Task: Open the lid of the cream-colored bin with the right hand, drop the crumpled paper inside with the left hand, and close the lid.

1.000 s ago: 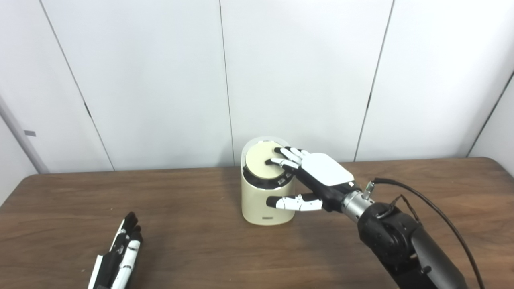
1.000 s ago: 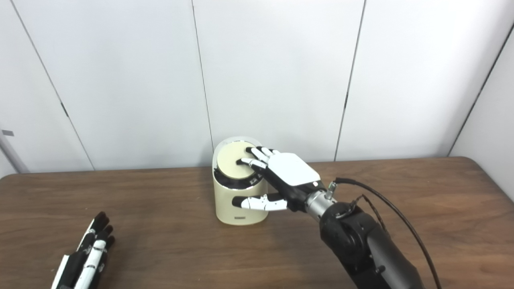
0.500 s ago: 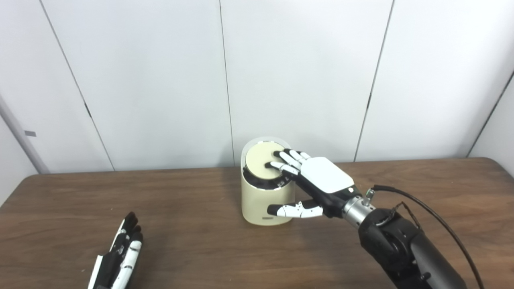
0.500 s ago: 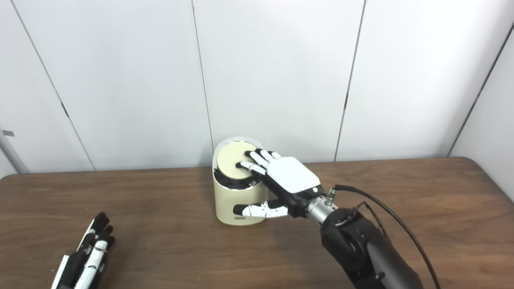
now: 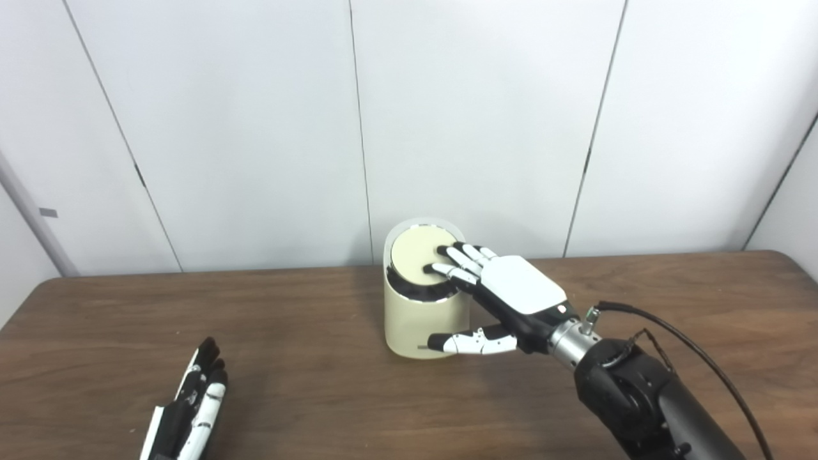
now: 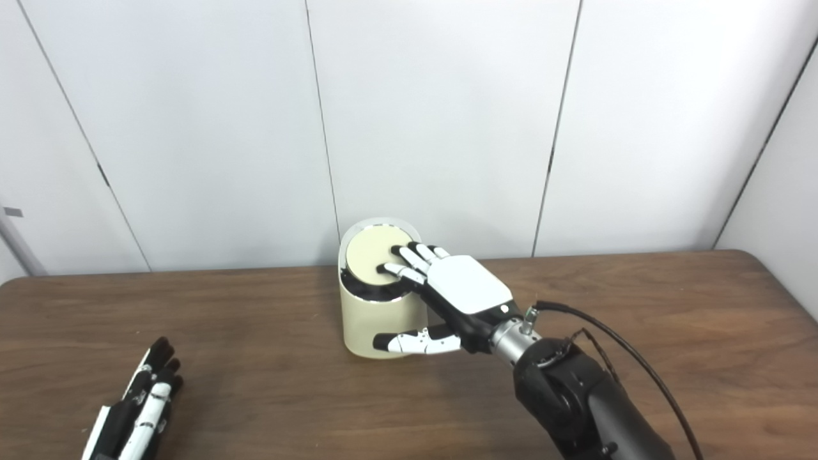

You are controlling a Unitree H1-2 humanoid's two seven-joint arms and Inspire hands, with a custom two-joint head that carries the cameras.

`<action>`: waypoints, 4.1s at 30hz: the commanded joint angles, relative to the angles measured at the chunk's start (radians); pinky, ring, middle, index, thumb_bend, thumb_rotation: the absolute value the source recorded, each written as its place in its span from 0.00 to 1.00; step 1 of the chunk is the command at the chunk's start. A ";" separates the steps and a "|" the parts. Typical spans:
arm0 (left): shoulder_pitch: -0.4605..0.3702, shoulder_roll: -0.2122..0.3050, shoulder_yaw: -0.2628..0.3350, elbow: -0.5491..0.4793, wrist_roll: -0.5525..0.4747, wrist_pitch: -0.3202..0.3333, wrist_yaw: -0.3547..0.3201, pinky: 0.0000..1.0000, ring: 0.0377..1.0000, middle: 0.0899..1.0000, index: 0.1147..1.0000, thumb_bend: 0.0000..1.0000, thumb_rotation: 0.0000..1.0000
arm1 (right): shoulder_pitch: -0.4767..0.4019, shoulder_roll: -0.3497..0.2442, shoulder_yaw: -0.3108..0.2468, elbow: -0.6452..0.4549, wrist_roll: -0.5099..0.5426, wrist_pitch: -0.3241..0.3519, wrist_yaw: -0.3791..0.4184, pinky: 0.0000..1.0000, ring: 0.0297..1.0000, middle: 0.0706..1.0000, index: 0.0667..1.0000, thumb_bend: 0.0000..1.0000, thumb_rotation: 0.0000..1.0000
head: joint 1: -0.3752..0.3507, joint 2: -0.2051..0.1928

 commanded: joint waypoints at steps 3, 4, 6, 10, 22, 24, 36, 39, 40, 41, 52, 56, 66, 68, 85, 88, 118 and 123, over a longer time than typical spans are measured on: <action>0.017 -0.018 -0.007 0.022 -0.007 -0.017 0.002 1.00 1.00 1.00 1.00 0.44 0.58 | -0.007 -0.019 -0.001 -0.010 -0.026 -0.008 0.014 1.00 1.00 0.99 0.86 0.57 0.98 | -0.001 0.002; 0.017 -0.018 -0.008 0.020 -0.006 -0.018 0.002 1.00 1.00 1.00 1.00 0.44 0.58 | -0.006 -0.019 0.000 -0.007 -0.028 -0.011 0.011 1.00 1.00 0.99 0.86 0.57 0.99 | -0.001 0.002; 0.018 -0.017 -0.008 0.017 -0.006 -0.015 0.001 1.00 1.00 1.00 1.00 0.44 0.59 | -0.006 -0.018 0.001 -0.003 -0.035 -0.015 0.009 1.00 1.00 0.99 0.85 0.58 1.00 | -0.001 0.002; 0.019 -0.020 -0.007 0.012 -0.005 -0.009 0.007 1.00 1.00 1.00 1.00 0.44 0.60 | -0.002 -0.017 0.004 -0.006 -0.043 -0.007 0.026 1.00 1.00 1.00 0.85 0.58 0.99 | 0.001 0.005; 0.019 -0.025 -0.006 0.018 -0.007 -0.016 0.008 1.00 1.00 1.00 1.00 0.44 0.59 | 0.004 -0.011 0.007 -0.008 -0.047 0.010 0.048 1.00 1.00 1.00 0.84 0.60 1.00 | 0.001 0.007; 0.019 -0.026 -0.005 0.020 -0.006 -0.017 0.009 1.00 1.00 1.00 1.00 0.45 0.59 | 0.004 -0.010 0.005 -0.008 -0.044 0.010 0.045 1.00 1.00 1.00 0.84 0.60 1.00 | 0.003 0.006; 0.019 -0.032 -0.004 0.031 -0.010 -0.023 0.006 1.00 1.00 1.00 1.00 0.45 0.57 | 0.008 0.012 -0.051 -0.063 0.000 0.023 0.008 1.00 1.00 1.00 0.97 0.57 1.00 | 0.002 0.001; 0.018 -0.034 -0.002 0.031 -0.016 -0.018 0.006 1.00 1.00 1.00 1.00 0.45 0.57 | 0.015 0.019 -0.069 -0.081 0.012 0.031 0.008 1.00 1.00 1.00 0.98 0.54 0.99 | -0.001 -0.003; 0.017 -0.034 -0.002 0.031 -0.019 -0.015 0.006 1.00 1.00 1.00 1.00 0.45 0.56 | 0.017 0.021 -0.073 -0.086 0.014 0.035 0.011 1.00 1.00 1.00 0.99 0.54 1.00 | -0.001 -0.003; 0.016 -0.035 -0.001 0.031 -0.022 -0.014 0.005 1.00 1.00 1.00 1.00 0.44 0.55 | 0.018 0.022 -0.077 -0.091 0.016 0.040 0.014 1.00 1.00 1.00 0.99 0.54 1.00 | -0.001 -0.004; 0.015 -0.034 0.001 0.041 -0.029 -0.024 -0.003 1.00 1.00 1.00 1.00 0.43 0.54 | 0.059 0.017 -0.136 -0.140 0.053 0.059 0.013 1.00 1.00 1.00 0.99 0.56 1.00 | -0.004 -0.004; 0.016 -0.031 0.001 0.046 -0.024 -0.029 -0.004 1.00 1.00 1.00 1.00 0.43 0.55 | 0.094 0.007 -0.161 -0.174 0.051 0.063 0.013 1.00 1.00 1.00 1.00 0.54 1.00 | -0.008 -0.002; 0.010 -0.012 -0.007 0.059 0.002 -0.045 -0.006 1.00 1.00 1.00 1.00 0.41 0.58 | 0.184 0.021 -0.253 -0.170 0.135 0.067 -0.030 0.91 1.00 1.00 1.00 0.54 1.00 | -0.018 0.001; 0.008 -0.010 -0.006 0.059 0.003 -0.042 -0.005 1.00 1.00 1.00 1.00 0.42 0.58 | 0.201 0.033 -0.274 -0.166 0.172 0.078 -0.038 0.90 1.00 1.00 0.99 0.53 0.98 | -0.019 0.002; 0.005 0.007 0.004 0.041 -0.016 -0.021 -0.016 1.00 1.00 1.00 1.00 0.46 0.60 | 0.326 0.147 -0.416 -0.097 0.480 0.102 -0.157 0.91 0.96 0.98 0.95 0.54 1.00 | -0.031 0.032; 0.007 0.009 0.004 0.035 -0.006 -0.021 -0.011 1.00 1.00 1.00 1.00 0.45 0.61 | 0.337 0.204 -0.464 -0.058 0.607 0.073 -0.189 0.94 0.95 0.95 0.92 0.53 1.00 | -0.032 0.040; 0.059 0.010 0.010 -0.061 -0.055 -0.013 -0.018 1.00 1.00 1.00 1.00 0.49 0.84 | 0.438 0.249 -0.511 -0.050 0.897 0.040 -0.241 1.00 0.97 0.96 0.94 0.51 1.00 | 0.001 0.184; 0.069 0.008 0.007 -0.088 -0.057 -0.001 -0.015 1.00 1.00 1.00 1.00 0.46 0.86 | 0.443 0.248 -0.514 -0.048 0.912 0.022 -0.244 1.00 0.97 0.96 0.95 0.49 1.00 | 0.008 0.211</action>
